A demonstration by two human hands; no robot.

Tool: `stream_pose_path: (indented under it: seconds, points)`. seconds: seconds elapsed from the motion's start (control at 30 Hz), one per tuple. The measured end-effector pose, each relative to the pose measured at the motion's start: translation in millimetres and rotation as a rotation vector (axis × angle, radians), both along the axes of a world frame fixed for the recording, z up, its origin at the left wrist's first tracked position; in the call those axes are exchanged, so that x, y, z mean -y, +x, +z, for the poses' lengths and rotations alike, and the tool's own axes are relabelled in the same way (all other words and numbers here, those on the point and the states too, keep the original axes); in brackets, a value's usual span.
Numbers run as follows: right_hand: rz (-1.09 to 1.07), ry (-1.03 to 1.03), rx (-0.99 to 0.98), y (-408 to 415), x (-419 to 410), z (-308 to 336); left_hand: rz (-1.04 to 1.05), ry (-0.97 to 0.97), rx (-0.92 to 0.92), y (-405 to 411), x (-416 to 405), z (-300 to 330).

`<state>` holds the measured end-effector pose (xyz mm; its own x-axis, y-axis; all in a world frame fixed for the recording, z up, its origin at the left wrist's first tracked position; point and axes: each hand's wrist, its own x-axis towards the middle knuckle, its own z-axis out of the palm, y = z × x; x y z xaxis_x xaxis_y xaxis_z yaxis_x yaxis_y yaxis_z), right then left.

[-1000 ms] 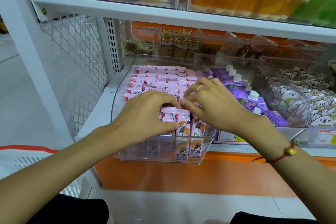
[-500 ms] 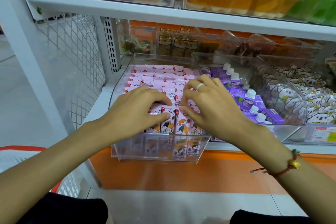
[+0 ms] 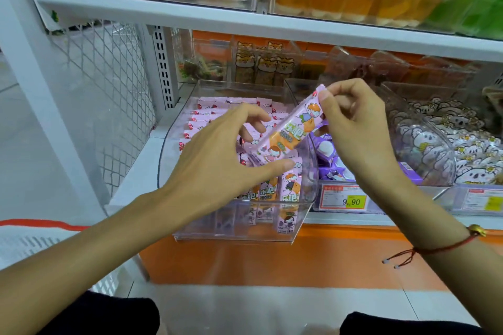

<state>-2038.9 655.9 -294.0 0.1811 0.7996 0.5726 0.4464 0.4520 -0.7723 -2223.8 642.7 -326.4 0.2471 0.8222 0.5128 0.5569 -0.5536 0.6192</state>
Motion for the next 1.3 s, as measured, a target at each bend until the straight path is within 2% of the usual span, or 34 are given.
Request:
stream_pose_path:
  seconds: [0.1,0.2,0.27,0.3,0.5,0.6,0.67,0.8,0.87,0.97,1.17,1.3]
  points:
    - [0.088,-0.029,-0.061,-2,1,3,0.015,0.034,-0.047,-1,0,0]
    - [0.363,-0.261,-0.193,5,-1,10,-0.004,-0.044,0.009,-4,-4,-2]
    - [0.52,-0.358,-0.171,9,-2,10,-0.034,-0.089,0.044,-4,-6,-3]
    - [0.542,-0.344,-0.149,11,-2,8,-0.059,-0.116,0.062,-5,-6,-4]
    - [0.333,-0.142,-0.074,4,-1,3,-0.198,-0.272,0.175,0,-6,-3]
    - [0.229,-0.102,-0.151,-1,-1,3,-0.202,-0.287,0.23,3,-4,4]
    - [0.169,-0.14,-0.161,-2,-1,4,-0.245,-0.395,0.302,3,-4,8]
    - [0.136,-0.406,-0.13,0,-5,0,-0.347,-0.871,0.514,4,0,17]
    - [0.135,-0.47,-0.106,1,-5,-1,-0.358,-0.932,0.588,4,0,19]
    - [0.142,-0.487,-0.114,-1,-6,0,-0.349,-0.902,0.597,3,-2,17]
    - [0.179,-0.429,-0.077,1,-5,0,-0.312,-0.822,0.505,2,-2,15]
    - [0.447,-0.246,-0.014,11,0,12,-0.249,-0.488,0.464,1,-3,8]
